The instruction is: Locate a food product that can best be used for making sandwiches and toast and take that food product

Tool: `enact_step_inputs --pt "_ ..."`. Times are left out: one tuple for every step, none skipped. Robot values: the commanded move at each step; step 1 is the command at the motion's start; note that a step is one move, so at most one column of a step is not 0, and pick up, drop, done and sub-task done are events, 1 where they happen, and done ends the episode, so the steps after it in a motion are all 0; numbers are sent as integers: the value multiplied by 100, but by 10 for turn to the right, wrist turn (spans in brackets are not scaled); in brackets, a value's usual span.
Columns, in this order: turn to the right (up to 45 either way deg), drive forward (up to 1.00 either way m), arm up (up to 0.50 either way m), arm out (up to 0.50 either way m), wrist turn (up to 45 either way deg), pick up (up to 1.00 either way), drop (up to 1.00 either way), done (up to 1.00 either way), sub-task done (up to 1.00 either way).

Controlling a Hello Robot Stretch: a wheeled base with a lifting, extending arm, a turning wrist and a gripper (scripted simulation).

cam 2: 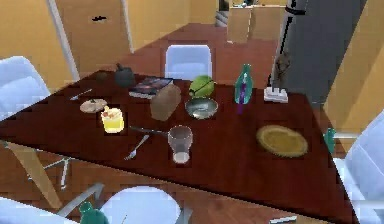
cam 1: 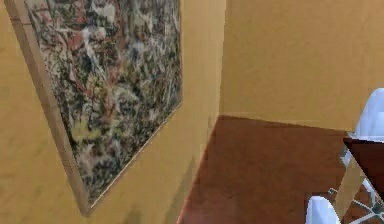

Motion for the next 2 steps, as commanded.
enact_step_inputs --pt "0 30 0 0 0 0 0 0 0" --pt "150 0 0 0 0 0 0 0 0"
